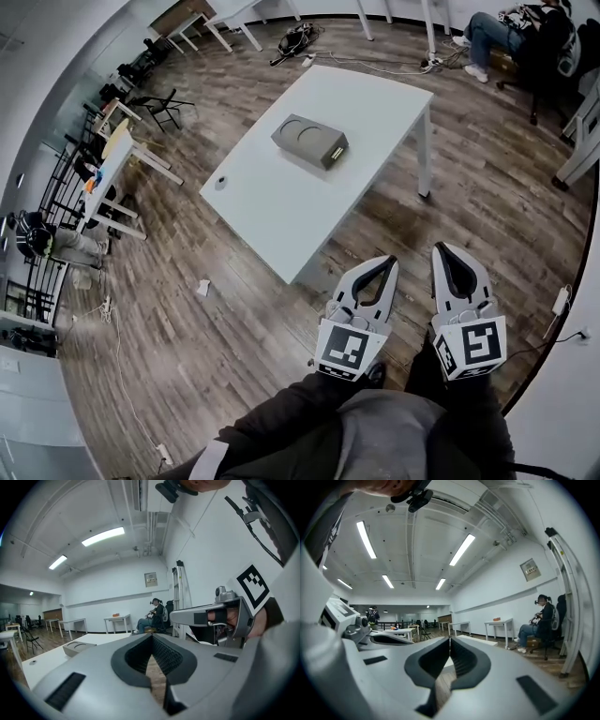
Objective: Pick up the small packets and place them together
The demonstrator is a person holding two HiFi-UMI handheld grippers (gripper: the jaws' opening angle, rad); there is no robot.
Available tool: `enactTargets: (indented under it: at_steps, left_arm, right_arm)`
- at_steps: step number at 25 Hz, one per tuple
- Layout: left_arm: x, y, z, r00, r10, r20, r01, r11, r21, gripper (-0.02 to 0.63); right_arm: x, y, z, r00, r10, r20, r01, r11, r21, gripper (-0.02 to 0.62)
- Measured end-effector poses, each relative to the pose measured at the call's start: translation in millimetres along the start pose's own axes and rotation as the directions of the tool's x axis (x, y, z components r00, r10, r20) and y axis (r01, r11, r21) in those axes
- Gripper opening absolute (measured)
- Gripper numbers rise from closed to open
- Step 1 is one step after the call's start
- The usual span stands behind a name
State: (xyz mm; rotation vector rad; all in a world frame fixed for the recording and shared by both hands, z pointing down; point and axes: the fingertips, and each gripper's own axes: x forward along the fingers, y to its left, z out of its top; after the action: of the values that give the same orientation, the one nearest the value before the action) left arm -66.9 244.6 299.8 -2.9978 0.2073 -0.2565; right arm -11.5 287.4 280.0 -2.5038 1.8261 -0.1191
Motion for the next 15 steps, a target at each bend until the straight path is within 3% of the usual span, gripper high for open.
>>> enactTargets:
  at_steps: [6,15]
  left_arm:
    - [70.3,5.4,-5.8,0.996,0.074,-0.054,-0.074,0.997,-0.011,0.002]
    - [123.1,28.4,19.6,0.983,0.175,-0.048,-0.176,0.984,-0.011,0.002]
  right_arm:
    - [40.8,-59.2,-7.7,0.995,0.095,-0.024,-0.094,0.995,0.026,0.005]
    - [90.8,-80.7,1.5,0.968,0.249,-0.043,-0.249,0.968,0.006,0.005]
